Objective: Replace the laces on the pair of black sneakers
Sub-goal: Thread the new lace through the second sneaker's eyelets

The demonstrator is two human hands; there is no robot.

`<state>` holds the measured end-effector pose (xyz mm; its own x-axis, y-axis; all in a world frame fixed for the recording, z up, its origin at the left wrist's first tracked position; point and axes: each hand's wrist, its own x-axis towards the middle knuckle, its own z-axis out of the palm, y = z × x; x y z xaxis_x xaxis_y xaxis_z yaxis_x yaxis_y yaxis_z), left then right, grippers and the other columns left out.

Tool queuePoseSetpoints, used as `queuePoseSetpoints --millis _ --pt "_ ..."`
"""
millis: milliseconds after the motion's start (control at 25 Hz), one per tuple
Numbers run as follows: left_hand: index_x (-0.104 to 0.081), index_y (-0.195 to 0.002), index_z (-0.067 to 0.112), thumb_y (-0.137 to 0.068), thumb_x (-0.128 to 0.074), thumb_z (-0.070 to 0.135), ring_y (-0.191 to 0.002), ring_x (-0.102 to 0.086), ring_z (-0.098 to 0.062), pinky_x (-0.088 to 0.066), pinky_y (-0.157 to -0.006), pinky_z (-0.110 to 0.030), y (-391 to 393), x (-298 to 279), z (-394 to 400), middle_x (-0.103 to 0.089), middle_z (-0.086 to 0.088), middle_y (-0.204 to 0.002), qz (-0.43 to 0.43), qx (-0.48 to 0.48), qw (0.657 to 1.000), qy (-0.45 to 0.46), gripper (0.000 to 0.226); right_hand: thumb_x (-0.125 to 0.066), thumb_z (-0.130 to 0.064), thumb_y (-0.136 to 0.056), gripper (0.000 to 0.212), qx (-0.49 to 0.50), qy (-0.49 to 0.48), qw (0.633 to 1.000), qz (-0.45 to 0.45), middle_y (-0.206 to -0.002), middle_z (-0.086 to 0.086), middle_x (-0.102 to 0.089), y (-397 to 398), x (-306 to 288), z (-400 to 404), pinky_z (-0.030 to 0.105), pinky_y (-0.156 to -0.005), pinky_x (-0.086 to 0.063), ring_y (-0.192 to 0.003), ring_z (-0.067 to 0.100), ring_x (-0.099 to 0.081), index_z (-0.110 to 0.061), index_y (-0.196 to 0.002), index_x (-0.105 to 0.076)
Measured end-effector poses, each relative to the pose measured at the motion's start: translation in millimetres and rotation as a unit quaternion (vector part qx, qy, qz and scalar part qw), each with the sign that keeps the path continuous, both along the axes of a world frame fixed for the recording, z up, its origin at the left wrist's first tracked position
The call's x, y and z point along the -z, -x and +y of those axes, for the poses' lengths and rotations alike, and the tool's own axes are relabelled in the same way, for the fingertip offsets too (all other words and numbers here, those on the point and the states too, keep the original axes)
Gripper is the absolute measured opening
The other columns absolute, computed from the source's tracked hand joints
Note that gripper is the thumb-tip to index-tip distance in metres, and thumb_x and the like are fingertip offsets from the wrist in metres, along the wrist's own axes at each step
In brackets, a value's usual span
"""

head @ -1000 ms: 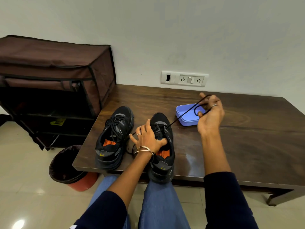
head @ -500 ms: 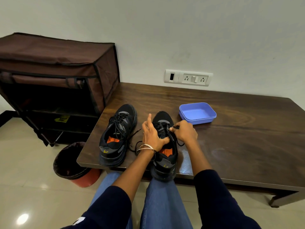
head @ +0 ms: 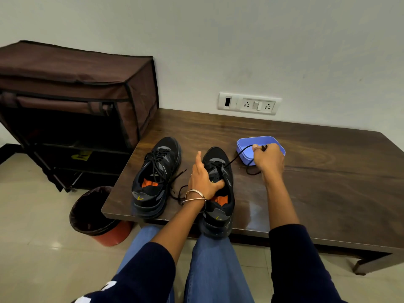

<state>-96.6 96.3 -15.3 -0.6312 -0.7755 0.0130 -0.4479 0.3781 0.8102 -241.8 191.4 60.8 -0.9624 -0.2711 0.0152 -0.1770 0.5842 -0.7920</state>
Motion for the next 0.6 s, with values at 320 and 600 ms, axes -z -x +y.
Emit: queuePoseSetpoints --millis 320,600 --pt "-0.055 -0.128 0.022 -0.076 -0.061 0.055 -0.116 -0.048 -0.027 -0.042 -0.096 -0.044 -6.3 -8.0 2.0 -0.045 -0.002 -0.124 -0.160 0.030 0.978 0.129 0.061 -0.039 -0.011 -0.100 0.028 -0.167 -0.064 0.983 0.033 -0.081 0.010 -0.050 -5.5 -20.7 -3.7 0.034 -0.077 -0.036 -0.087 0.029 -0.048 -0.010 -0.073 -0.047" --pt "-0.060 -0.126 0.020 -0.086 -0.058 0.038 -0.107 -0.055 -0.033 -0.046 -0.085 -0.039 -6.2 -16.0 -2.5 -0.051 -0.011 -0.116 -0.148 0.058 0.977 0.140 0.044 -0.069 -0.005 -0.087 0.007 -0.179 0.024 0.984 0.010 -0.083 0.011 -0.073 -40.0 18.8 -28.4 0.031 -0.075 -0.055 -0.071 0.015 -0.063 -0.005 -0.088 -0.076"
